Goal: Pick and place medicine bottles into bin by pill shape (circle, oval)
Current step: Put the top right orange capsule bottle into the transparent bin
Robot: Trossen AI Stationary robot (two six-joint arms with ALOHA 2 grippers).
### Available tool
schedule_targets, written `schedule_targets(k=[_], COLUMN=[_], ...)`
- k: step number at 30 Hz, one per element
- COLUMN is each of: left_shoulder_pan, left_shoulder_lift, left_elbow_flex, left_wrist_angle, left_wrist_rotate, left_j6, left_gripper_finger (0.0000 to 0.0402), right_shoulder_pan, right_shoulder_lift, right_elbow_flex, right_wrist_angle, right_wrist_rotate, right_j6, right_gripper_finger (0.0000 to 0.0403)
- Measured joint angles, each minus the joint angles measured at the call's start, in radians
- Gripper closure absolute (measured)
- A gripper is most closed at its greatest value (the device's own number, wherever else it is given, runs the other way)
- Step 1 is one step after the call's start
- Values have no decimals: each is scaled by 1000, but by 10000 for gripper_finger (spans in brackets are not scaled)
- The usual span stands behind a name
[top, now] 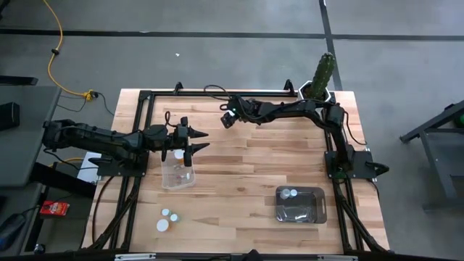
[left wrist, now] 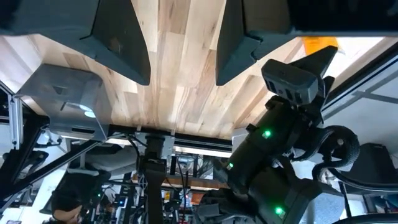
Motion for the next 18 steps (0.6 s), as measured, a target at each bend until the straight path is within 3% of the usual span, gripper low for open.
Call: schedule_targets(k=[18], left_shoulder_pan=[0], left_shoulder_lift=[0], left_elbow_flex=[0], left_wrist_angle=[-3], left_wrist_rotate=[6], left_j6=[-8], left_gripper_finger=[229], right_shoulder_pan=[1], right_shoulder_lift=[-1], right_elbow_flex=[0], right_wrist_angle=[13], right_wrist_rotate=[-42], right_j6=[-39], right_gripper_finger=[213])
